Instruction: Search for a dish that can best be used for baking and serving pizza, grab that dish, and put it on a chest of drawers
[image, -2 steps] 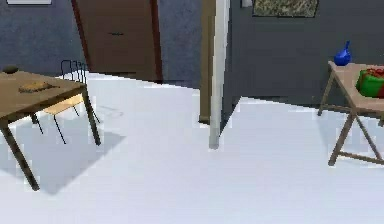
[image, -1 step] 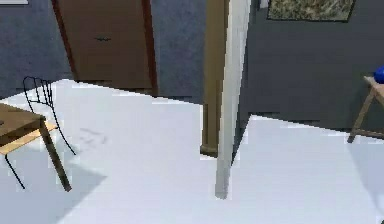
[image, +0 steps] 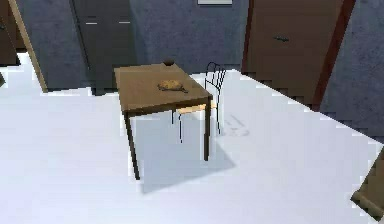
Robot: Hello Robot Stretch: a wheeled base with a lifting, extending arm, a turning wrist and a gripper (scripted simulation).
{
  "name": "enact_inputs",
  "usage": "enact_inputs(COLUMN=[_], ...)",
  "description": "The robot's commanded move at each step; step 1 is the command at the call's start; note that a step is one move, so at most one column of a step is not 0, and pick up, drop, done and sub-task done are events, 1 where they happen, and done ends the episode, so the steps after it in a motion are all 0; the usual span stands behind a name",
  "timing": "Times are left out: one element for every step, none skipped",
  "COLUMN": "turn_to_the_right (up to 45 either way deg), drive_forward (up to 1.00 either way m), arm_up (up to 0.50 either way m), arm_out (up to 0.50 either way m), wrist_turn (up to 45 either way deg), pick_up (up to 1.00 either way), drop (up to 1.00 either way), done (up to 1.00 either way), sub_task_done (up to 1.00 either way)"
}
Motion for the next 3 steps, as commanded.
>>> enact_inputs(turn_to_the_right=[-18.0,0.0,-45.0], drive_forward=[0.00,0.95,0.00], arm_up=[0.00,0.00,0.00], arm_out=[0.00,0.00,0.00], wrist_turn=[0.0,0.0,0.0], pick_up=[0.00,0.00,0.00], drop=[0.00,0.00,0.00], done=[0.00,0.00,0.00], sub_task_done=[0.00,0.00,0.00])
